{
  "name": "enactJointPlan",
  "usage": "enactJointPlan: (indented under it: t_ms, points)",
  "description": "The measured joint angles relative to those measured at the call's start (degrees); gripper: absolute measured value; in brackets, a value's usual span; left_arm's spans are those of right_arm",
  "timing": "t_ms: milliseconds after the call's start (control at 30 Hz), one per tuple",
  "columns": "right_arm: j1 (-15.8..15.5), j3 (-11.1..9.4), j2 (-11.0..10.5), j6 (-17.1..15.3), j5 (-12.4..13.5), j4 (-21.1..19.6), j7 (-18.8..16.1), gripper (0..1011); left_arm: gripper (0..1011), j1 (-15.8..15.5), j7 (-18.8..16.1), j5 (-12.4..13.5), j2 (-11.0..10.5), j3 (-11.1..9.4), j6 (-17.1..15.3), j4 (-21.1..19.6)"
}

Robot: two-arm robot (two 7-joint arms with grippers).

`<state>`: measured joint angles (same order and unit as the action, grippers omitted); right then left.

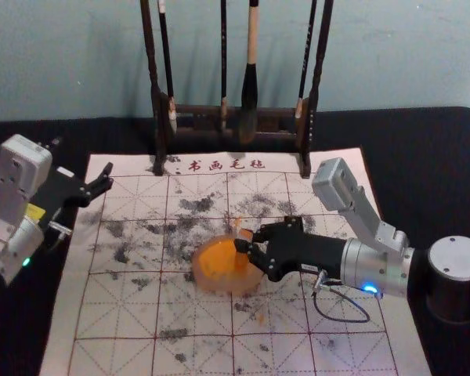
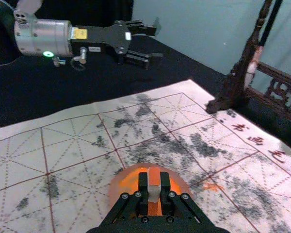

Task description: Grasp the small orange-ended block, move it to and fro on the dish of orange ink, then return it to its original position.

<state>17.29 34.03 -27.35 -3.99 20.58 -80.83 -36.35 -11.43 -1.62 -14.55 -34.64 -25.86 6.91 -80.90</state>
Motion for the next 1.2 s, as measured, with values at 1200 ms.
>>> enactJointPlan:
  t_ms: [1200]
  points:
    - [4.66,3.67,5.92,1.31,-2.30,6.15,0.90,133,1001,0.00,0.00,0.00,0.00,0.00,0.00,0.00]
